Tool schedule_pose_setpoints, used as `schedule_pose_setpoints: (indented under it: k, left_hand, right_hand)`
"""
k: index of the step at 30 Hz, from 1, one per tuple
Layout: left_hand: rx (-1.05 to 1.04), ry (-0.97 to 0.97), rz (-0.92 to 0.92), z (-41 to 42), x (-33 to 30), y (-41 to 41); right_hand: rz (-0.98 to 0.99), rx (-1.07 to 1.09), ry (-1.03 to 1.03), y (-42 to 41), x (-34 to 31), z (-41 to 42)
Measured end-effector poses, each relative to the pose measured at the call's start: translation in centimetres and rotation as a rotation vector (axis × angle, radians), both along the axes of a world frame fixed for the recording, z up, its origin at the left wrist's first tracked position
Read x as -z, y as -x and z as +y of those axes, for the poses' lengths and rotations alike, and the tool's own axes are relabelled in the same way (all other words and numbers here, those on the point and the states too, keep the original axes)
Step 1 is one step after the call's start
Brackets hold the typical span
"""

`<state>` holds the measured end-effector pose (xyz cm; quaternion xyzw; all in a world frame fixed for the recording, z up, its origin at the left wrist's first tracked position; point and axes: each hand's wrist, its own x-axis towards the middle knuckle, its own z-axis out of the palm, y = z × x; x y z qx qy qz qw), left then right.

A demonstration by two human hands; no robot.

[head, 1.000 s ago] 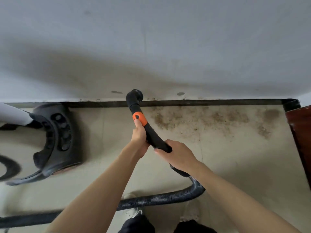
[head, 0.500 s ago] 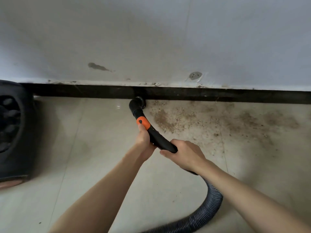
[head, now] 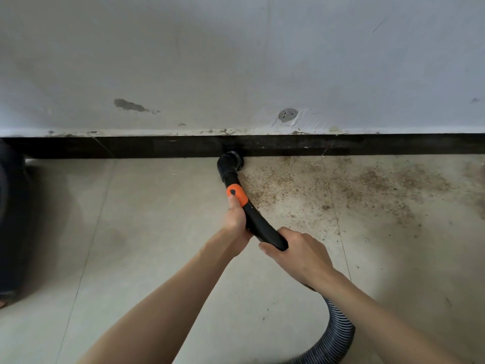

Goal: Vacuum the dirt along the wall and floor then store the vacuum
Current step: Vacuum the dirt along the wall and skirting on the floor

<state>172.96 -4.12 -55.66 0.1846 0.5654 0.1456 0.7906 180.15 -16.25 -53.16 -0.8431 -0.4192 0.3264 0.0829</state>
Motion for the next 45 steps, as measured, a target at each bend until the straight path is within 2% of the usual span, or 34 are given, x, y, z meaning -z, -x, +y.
schedule_pose_setpoints:
  k: [10, 17, 23, 38, 45]
  left_hand:
    - [0.121, 0.032, -0.065, -1.1, -0.9, -0.8]
    - [-0.027, -0.091, 0.029, -0.6, -1.5, 3.0]
    - [-0.133, -0.034, 0.09, -0.6, -1.0, 6.0]
    - [0.152, 0.018, 0.038, -4.3, -2.3, 0.2]
    - [0.231, -0.109, 0.041, -3.4, -2.5, -1.0]
  right_hand:
    - [-0.112, 0.054, -0.001, 0.6, -0.3, -1.7]
    - [-0.048, -0.093, -0.046, 2.4, -1.5, 0.0]
    - [0.042, -0.166, -0.003, 4.5, -1.0, 0.8]
    - [0.0, 0.058, 0.043, 1.0, -1.2, -4.5]
    - [0.014, 0.076, 0.019, 0.0, -2.7, -3.8]
